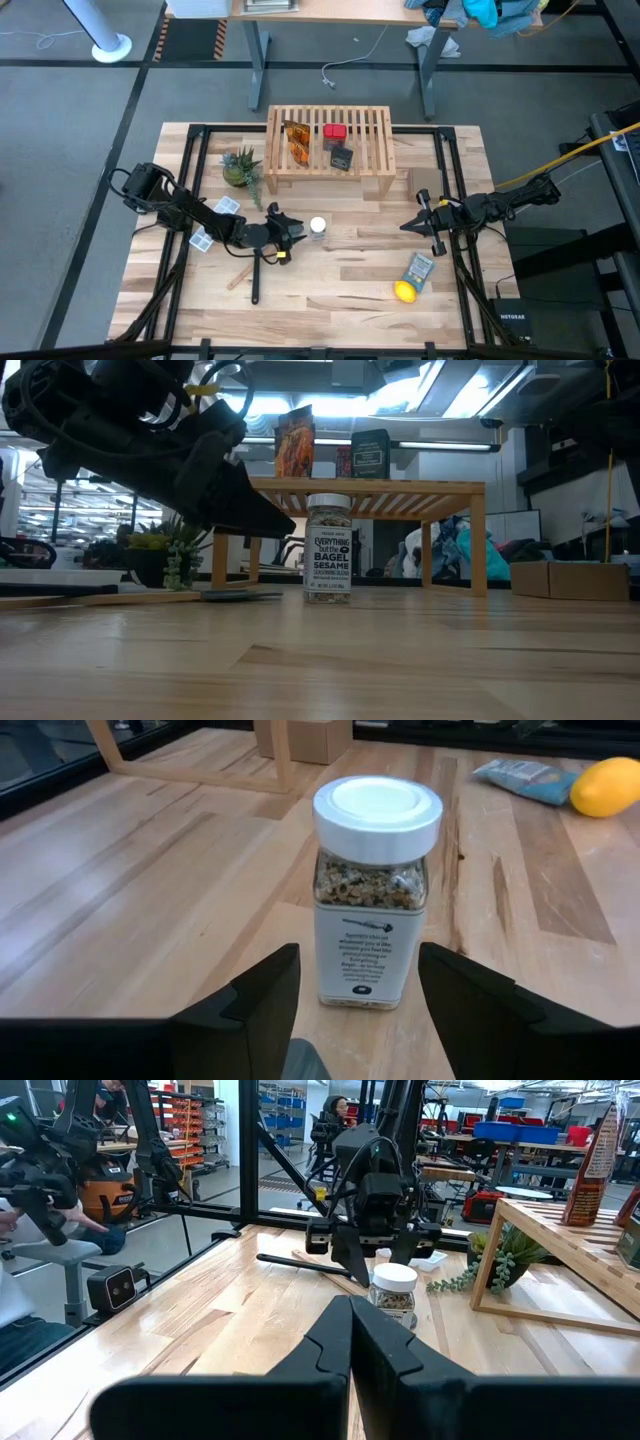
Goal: Shelf spices
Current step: Put the white seasoning bottle on the shelf
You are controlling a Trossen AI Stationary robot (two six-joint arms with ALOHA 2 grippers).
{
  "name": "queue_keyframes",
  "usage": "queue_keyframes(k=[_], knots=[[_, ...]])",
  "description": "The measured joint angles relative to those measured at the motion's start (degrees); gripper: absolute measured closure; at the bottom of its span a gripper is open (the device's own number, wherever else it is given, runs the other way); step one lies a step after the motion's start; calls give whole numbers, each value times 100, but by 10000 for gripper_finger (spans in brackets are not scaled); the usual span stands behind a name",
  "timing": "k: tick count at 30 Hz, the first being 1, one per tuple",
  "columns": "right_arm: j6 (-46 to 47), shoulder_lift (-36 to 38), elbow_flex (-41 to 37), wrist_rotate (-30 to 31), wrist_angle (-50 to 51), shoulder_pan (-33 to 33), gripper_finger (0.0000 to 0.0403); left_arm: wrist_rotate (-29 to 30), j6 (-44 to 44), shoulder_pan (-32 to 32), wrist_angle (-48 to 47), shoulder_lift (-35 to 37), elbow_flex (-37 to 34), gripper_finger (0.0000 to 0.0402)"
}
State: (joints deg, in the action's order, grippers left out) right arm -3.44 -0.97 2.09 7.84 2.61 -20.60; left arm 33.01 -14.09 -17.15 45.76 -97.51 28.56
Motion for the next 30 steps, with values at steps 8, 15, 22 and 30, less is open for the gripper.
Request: queue_keyframes(k=[8, 15, 22, 30], knots=[[0, 0, 0, 0, 0, 0, 395, 38, 82, 2, 26, -2, 0, 117], [-1, 0, 0, 0, 0, 0, 395, 49, -83, 133, 6, -18, 0, 26], [0, 0, 0, 2, 0, 0, 395, -334, -193, 217, 31, -431, 161, 5], [-2, -2, 0, 2, 0, 0, 395, -649, -39, 428, 42, -712, 510, 6]])
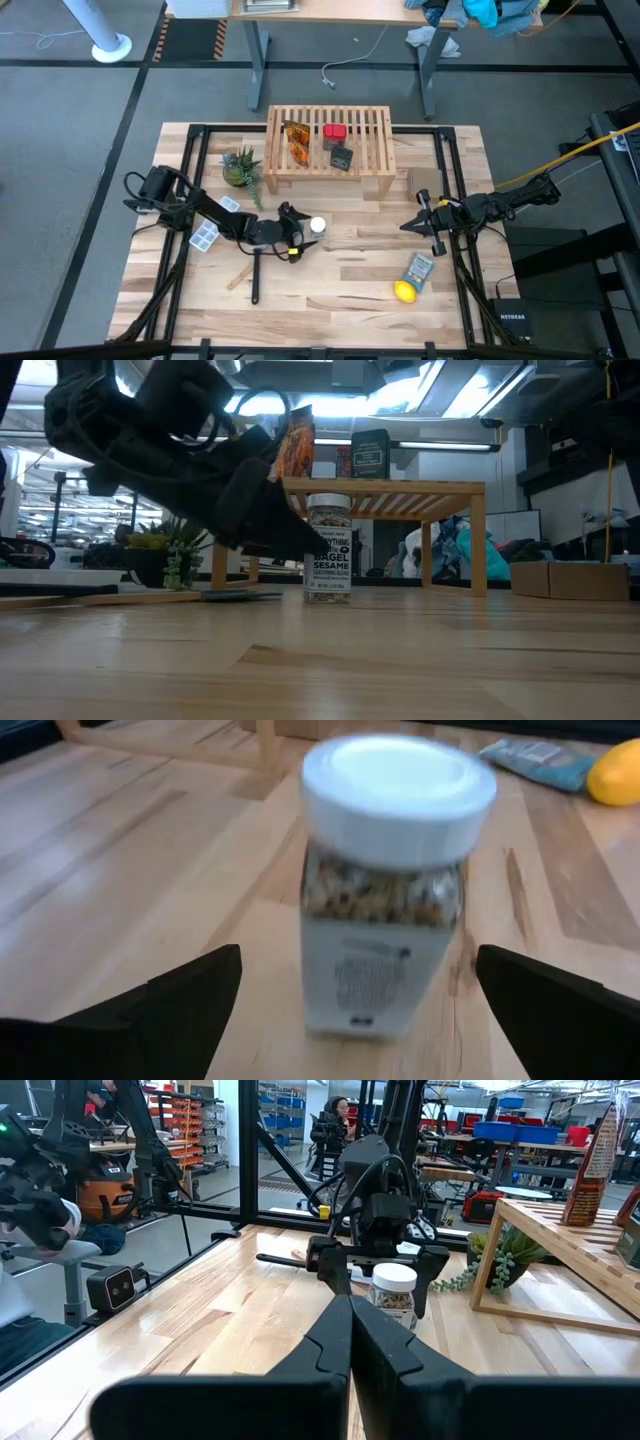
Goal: Shelf spices
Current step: Put the white seasoning bottle on the shelf
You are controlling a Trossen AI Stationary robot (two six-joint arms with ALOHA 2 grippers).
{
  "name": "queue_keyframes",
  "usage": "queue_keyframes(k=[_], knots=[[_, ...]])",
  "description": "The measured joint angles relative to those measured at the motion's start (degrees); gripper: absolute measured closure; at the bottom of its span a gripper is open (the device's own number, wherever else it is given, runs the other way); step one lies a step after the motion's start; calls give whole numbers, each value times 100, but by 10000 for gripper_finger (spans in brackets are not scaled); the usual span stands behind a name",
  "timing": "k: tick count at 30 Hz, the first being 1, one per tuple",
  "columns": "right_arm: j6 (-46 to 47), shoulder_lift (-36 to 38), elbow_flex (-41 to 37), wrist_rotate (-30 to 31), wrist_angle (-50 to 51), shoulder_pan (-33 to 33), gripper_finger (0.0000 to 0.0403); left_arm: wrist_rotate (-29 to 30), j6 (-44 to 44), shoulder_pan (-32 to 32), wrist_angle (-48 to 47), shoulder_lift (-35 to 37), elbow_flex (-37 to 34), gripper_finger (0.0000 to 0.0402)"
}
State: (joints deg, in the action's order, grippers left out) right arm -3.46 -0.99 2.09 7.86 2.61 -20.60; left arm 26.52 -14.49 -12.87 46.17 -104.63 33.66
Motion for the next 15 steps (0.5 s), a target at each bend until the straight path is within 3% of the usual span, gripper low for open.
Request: queue_keyframes(k=[7, 15], knots=[[0, 0, 0, 0, -3, 1, 395, -88, 270, 129, -17, -47, 239, 6], [1, 0, 0, 0, -7, 1, 395, 227, -22, 132, -226, -47, 255, 6]])
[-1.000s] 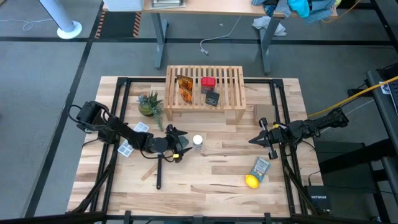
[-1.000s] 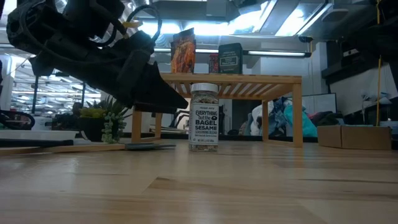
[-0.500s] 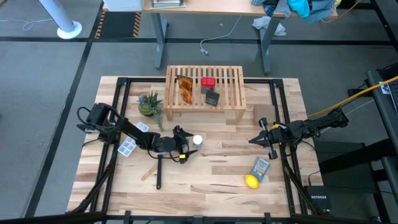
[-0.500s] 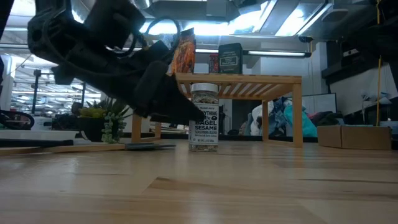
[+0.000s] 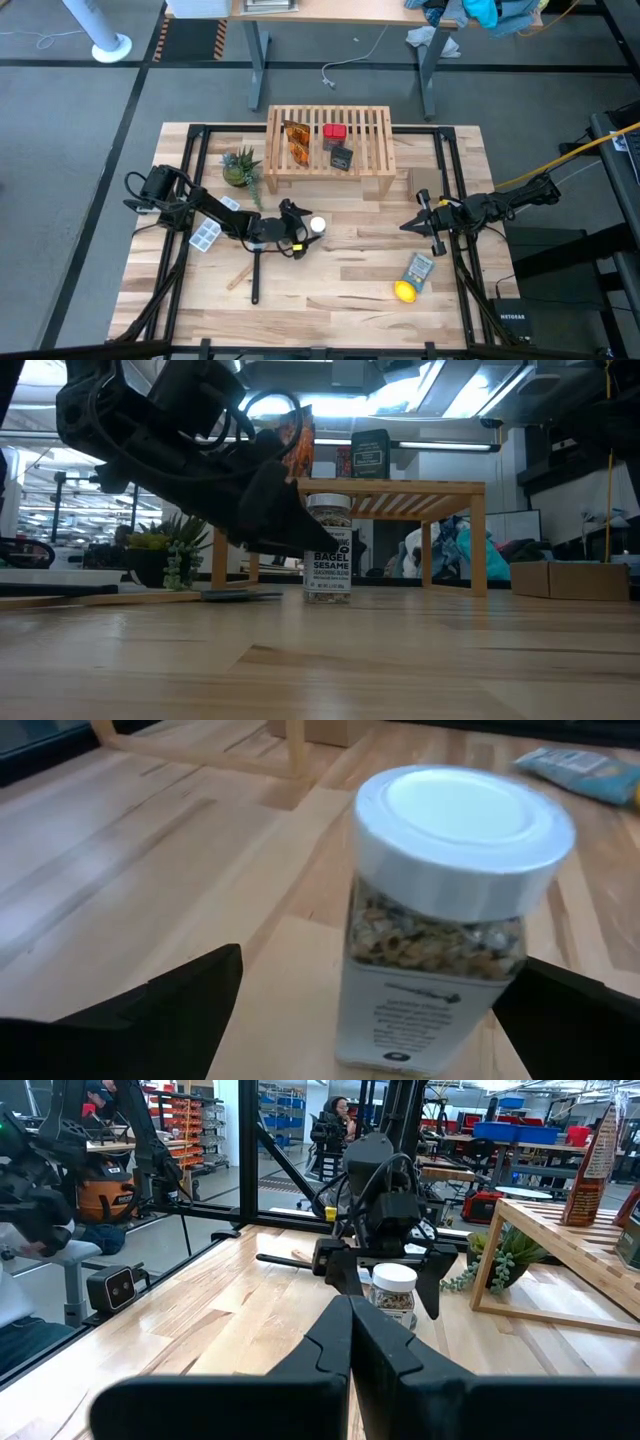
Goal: Shelf spices
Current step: Put the white seasoning bottle on the shelf
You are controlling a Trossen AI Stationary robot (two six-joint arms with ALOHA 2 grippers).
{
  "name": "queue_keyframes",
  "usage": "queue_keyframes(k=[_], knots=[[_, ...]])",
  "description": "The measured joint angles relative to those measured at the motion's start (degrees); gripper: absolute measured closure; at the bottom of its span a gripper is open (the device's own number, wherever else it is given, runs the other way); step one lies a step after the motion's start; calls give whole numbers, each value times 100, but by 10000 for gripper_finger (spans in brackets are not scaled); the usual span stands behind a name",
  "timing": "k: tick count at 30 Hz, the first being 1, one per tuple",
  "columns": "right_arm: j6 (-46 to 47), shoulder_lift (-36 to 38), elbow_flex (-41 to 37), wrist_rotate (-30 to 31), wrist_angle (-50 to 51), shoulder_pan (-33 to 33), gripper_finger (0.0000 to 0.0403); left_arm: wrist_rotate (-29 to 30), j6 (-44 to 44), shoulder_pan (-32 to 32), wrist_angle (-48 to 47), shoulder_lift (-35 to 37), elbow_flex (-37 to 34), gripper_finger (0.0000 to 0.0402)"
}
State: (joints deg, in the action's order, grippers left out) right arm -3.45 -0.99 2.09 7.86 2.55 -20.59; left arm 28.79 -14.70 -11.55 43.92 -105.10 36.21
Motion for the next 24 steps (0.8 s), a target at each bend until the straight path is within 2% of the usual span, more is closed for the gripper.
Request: queue_keyframes(k=[13, 17, 24], knots=[[-1, 0, 0, 1, -2, 1, 395, 47, -116, -2, 1, 0, 0, 10], [-1, 0, 0, 0, -4, -1, 395, 91, -191, -4, 0, 0, 0, 36], [-1, 0, 0, 0, -4, 0, 395, 104, -203, -4, 9, 0, 0, 107]])
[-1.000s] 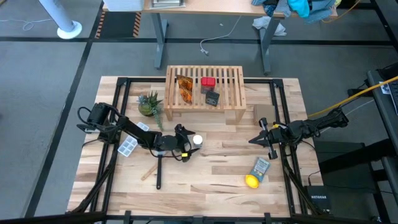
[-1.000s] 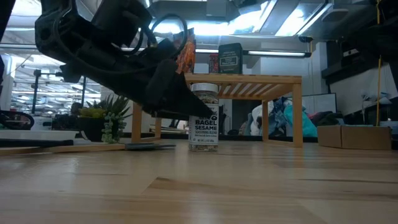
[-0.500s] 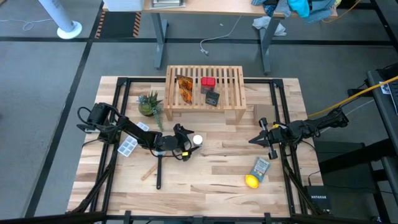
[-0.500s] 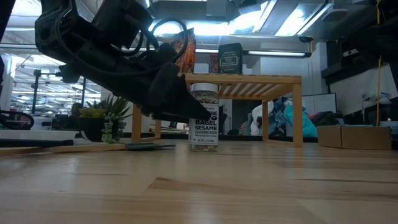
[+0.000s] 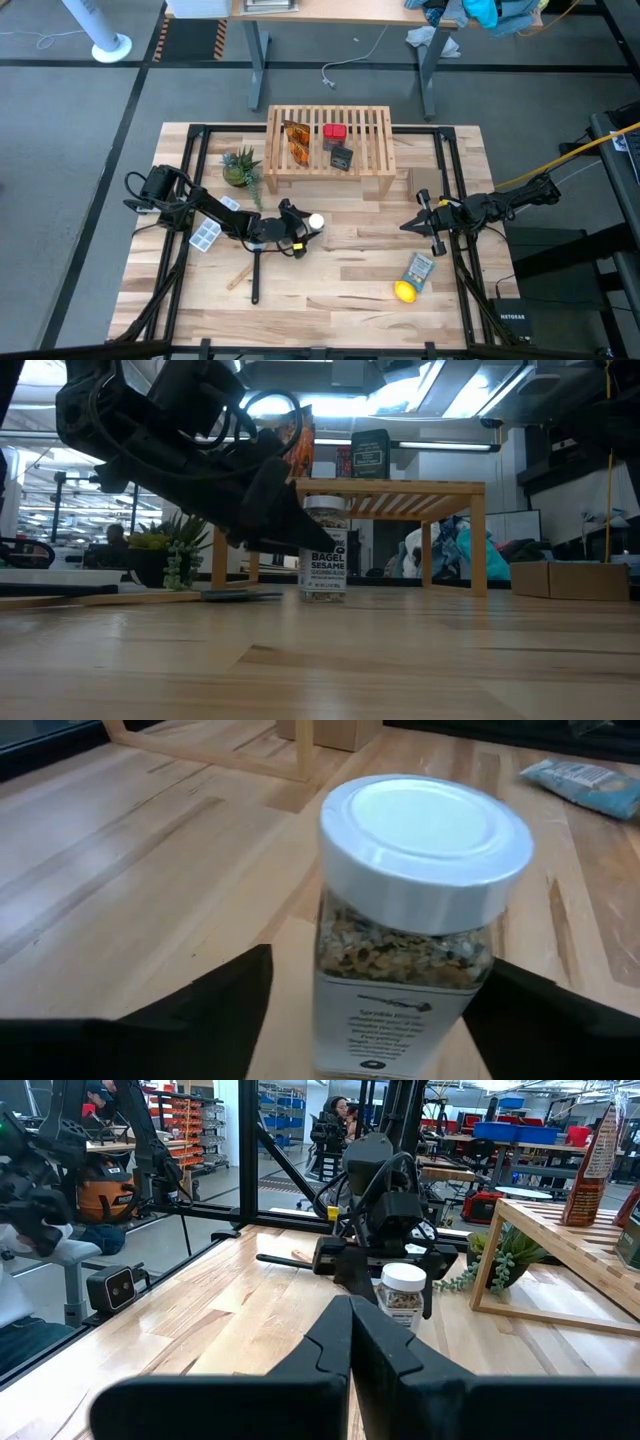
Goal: Shelf spices
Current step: Put the white seasoning bottle on the shelf
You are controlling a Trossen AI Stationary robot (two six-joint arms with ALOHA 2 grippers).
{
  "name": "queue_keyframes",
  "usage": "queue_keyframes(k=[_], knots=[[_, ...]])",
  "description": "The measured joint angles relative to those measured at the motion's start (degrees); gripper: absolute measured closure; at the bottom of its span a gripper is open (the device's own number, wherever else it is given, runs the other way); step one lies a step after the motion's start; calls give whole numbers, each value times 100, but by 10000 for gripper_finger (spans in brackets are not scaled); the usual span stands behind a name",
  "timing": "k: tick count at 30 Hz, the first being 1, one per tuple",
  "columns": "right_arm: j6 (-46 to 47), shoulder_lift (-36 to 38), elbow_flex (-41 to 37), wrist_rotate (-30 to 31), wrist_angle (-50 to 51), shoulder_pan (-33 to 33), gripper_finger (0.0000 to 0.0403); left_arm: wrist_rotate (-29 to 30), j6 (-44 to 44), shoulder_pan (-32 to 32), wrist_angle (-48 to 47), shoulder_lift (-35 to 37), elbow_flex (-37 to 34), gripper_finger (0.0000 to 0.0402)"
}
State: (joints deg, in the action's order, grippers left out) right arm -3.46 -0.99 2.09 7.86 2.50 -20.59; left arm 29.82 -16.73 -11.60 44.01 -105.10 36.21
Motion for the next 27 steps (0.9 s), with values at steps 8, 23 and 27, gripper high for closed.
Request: queue_keyframes(k=[8, 23, 27], knots=[[2, 0, 0, 0, -2, 1, 395, 39, 198, -103, 260, 0, 0, 208], [1, 2, -2, 0, -7, 1, 395, 518, 658, -311, 523, 220, -4, 216], [2, 0, -2, 0, -18, 1, 395, 864, 899, -468, 209, 656, -2, 216]])
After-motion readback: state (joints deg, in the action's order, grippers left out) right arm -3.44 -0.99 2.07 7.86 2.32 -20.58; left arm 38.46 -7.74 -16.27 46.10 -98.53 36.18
